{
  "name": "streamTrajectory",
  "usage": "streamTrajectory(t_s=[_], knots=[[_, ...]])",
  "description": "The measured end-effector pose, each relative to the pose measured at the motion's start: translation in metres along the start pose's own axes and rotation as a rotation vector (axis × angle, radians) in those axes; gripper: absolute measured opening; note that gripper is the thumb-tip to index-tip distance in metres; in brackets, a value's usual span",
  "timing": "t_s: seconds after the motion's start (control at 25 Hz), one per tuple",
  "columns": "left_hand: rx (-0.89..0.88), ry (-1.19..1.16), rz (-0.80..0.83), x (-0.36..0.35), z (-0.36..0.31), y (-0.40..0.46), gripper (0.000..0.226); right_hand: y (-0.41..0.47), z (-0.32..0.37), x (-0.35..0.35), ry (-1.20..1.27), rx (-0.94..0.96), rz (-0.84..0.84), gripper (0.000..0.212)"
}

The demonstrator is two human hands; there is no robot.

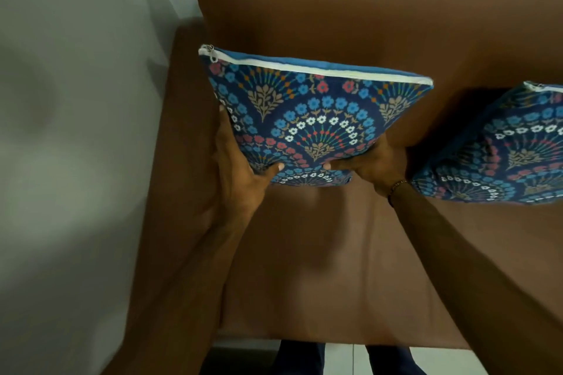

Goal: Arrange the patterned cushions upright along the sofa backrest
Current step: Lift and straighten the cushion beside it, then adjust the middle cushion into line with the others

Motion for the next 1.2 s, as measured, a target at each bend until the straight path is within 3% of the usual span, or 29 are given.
streamTrajectory(t_s=[0.16,0.28,0.48,0.6,0.72,0.8,0.88,1.08,1.2], knots=[[0.149,-0.119,0.044,-0.003,0.021,-0.01,0.139,0.002,-0.006,0.004,-0.065,0.013,-0.013,0.11],[0.228,-0.074,0.045,0.0,0.03,-0.017,0.138,0.002,-0.003,-0.002,-0.097,0.049,0.005,0.108],[0.257,0.001,0.057,-0.003,0.027,-0.021,0.132,0.005,0.007,-0.006,-0.111,0.091,0.087,0.137],[0.26,0.082,-0.056,-0.008,0.004,-0.04,0.119,-0.012,0.003,0.012,-0.074,0.037,0.105,0.122],[0.151,0.167,-0.162,-0.028,-0.026,-0.066,0.084,-0.032,-0.023,0.045,-0.083,-0.022,0.014,0.109],[0.095,0.19,-0.097,-0.06,-0.052,-0.083,0.061,-0.049,-0.047,0.085,-0.126,-0.002,-0.09,0.097],[0.036,0.162,0.001,-0.103,-0.079,-0.101,0.053,-0.069,-0.074,0.133,-0.181,0.021,-0.195,0.087],[-0.018,0.051,0.217,-0.226,-0.144,-0.135,0.091,-0.101,-0.139,0.281,-0.284,0.058,-0.424,0.072],[-0.047,0.056,0.299,-0.286,-0.18,-0.141,0.123,-0.1,-0.167,0.365,-0.189,-0.037,-0.468,0.092]])
Point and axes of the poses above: each hand's wrist, its own y-axis towards the middle knuckle, its own x-axis out of the back of the hand, z = x × y, the point moved 4 cm from there along y, towards the middle knuckle, and after that the axes turned 4 degrees about -y, right-handed, at the moved point
